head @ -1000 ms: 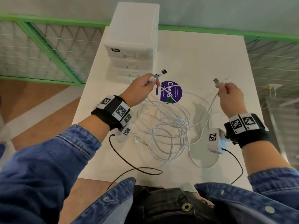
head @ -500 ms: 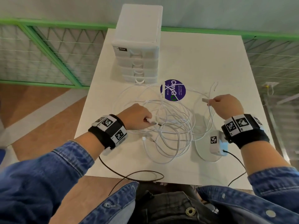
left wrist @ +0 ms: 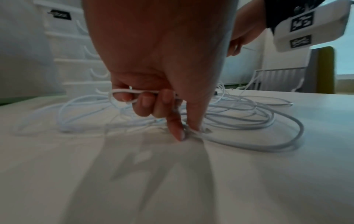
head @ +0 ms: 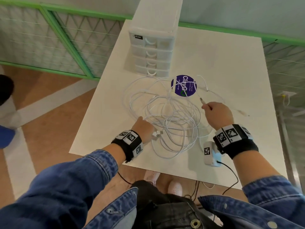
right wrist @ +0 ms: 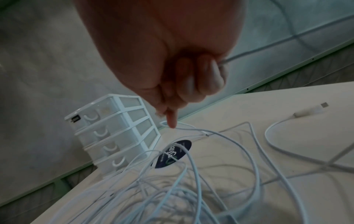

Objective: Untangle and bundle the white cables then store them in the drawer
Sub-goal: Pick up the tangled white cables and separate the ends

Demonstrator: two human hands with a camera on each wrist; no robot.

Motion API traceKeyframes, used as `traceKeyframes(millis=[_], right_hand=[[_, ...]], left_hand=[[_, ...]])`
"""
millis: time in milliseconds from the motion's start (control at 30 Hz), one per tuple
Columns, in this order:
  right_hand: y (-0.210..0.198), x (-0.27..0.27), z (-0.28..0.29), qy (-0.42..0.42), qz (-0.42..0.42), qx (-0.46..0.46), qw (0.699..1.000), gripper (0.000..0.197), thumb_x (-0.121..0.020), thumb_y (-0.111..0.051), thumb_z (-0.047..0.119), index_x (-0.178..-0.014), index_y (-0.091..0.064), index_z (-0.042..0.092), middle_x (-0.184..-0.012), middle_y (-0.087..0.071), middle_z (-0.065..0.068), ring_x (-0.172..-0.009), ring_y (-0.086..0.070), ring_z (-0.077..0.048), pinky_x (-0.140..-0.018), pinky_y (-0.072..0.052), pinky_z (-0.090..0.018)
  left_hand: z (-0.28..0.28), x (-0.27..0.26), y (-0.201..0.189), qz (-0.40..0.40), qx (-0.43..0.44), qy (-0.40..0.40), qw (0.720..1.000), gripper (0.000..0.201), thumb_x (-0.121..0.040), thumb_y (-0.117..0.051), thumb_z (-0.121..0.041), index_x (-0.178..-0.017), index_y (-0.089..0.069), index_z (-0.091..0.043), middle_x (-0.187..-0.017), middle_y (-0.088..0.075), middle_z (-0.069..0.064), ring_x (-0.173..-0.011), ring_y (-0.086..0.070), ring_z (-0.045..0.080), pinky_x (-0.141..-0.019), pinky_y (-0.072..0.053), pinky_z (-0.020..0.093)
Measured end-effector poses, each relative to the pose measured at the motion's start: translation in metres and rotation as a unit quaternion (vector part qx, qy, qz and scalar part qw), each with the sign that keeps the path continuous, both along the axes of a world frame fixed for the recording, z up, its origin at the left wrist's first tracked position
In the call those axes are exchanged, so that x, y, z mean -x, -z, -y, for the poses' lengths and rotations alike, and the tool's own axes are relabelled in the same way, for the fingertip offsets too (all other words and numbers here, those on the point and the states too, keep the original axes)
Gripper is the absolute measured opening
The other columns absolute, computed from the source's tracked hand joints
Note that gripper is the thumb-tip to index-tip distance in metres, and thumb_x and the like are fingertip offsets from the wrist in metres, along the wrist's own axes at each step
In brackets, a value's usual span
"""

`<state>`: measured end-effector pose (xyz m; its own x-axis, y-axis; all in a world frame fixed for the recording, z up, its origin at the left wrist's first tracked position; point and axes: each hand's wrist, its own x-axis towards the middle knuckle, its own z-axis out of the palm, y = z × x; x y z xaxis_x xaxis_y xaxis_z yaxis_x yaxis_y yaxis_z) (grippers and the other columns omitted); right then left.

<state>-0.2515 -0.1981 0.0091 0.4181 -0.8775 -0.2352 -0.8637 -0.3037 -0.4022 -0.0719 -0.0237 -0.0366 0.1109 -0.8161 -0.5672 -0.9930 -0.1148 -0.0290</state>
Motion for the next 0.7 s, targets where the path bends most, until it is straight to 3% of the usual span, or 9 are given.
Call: traceKeyframes(millis=[33,100,267,400,500,567,700], right_hand=[[-0.001,0.003,-0.003,0.004,0.007,0.002,1.000,0.038,-0.096,-0.039,0.037,-0.108,-0.065,0.013,-0.107,-0.067,-0.011,-0.095,-0.060,-0.031,-0.072,-0.039,-0.030],[-0.003,0.011,-0.008,0.003,0.030,0.001,1.000,0.039,-0.095,-0.040,0.043,-0.110,-0.065,0.017,-0.109,-0.067,-0.007,-0.098,-0.060,-0.029,-0.073,-0.038,-0.028],[-0.003,0.026,-0.011,-0.046,0.047,-0.019,0.998,0.031,-0.098,-0.040,0.027,-0.107,-0.061,0.006,-0.103,-0.068,-0.013,-0.094,-0.059,-0.031,-0.073,-0.038,-0.030],[-0.005,0.032,-0.013,-0.023,0.087,-0.016,0.996,0.033,-0.096,-0.042,0.032,-0.113,-0.060,0.011,-0.102,-0.066,-0.009,-0.094,-0.058,-0.028,-0.074,-0.036,-0.028],[-0.008,0.032,-0.012,-0.037,0.121,-0.007,0.992,0.029,-0.096,-0.042,0.033,-0.095,-0.061,0.010,-0.073,-0.056,-0.002,-0.075,-0.052,-0.023,-0.060,-0.034,-0.028],[-0.012,0.027,-0.012,-0.035,0.158,-0.016,0.987,0.031,-0.096,-0.042,0.034,-0.091,-0.058,0.009,-0.064,-0.050,0.002,-0.063,-0.048,-0.020,-0.053,-0.032,-0.026],[-0.021,0.011,-0.025,-0.074,0.235,-0.114,0.962,0.036,-0.086,-0.058,0.046,-0.108,-0.061,0.017,-0.078,-0.058,0.009,-0.067,-0.051,-0.008,-0.063,-0.040,-0.023]], left_hand=[[-0.001,0.003,0.004,-0.006,0.013,-0.027,1.000,0.029,-0.095,-0.044,-0.037,-0.098,-0.062,-0.015,-0.100,-0.067,0.004,-0.097,-0.058,0.026,-0.097,-0.027,0.036],[-0.005,0.009,0.010,-0.009,0.063,-0.076,0.995,0.028,-0.094,-0.045,-0.038,-0.081,-0.056,-0.016,-0.094,-0.067,0.004,-0.094,-0.059,0.026,-0.091,-0.029,0.035],[-0.009,0.024,0.006,-0.053,0.188,-0.204,0.959,0.032,-0.092,-0.046,-0.036,-0.069,-0.046,-0.013,-0.078,-0.062,0.006,-0.080,-0.058,0.030,-0.085,-0.031,0.037],[-0.007,0.031,-0.009,-0.131,0.252,-0.253,0.925,0.022,-0.091,-0.046,-0.027,-0.075,-0.042,-0.012,-0.065,-0.051,0.000,-0.074,-0.056,0.033,-0.080,-0.028,0.035],[-0.004,0.029,-0.030,-0.174,0.277,-0.242,0.914,0.020,-0.094,-0.040,-0.027,-0.082,-0.042,-0.011,-0.058,-0.044,-0.005,-0.061,-0.048,0.032,-0.078,-0.033,0.035],[0.001,0.024,-0.045,-0.185,0.287,-0.242,0.908,0.020,-0.097,-0.042,-0.025,-0.092,-0.049,-0.007,-0.061,-0.049,-0.002,-0.063,-0.049,0.031,-0.066,-0.030,0.033],[0.016,0.023,-0.063,-0.205,0.298,-0.214,0.907,0.028,-0.099,-0.042,-0.029,-0.106,-0.050,-0.003,-0.077,-0.056,0.008,-0.074,-0.055,0.035,-0.059,-0.023,0.032]])
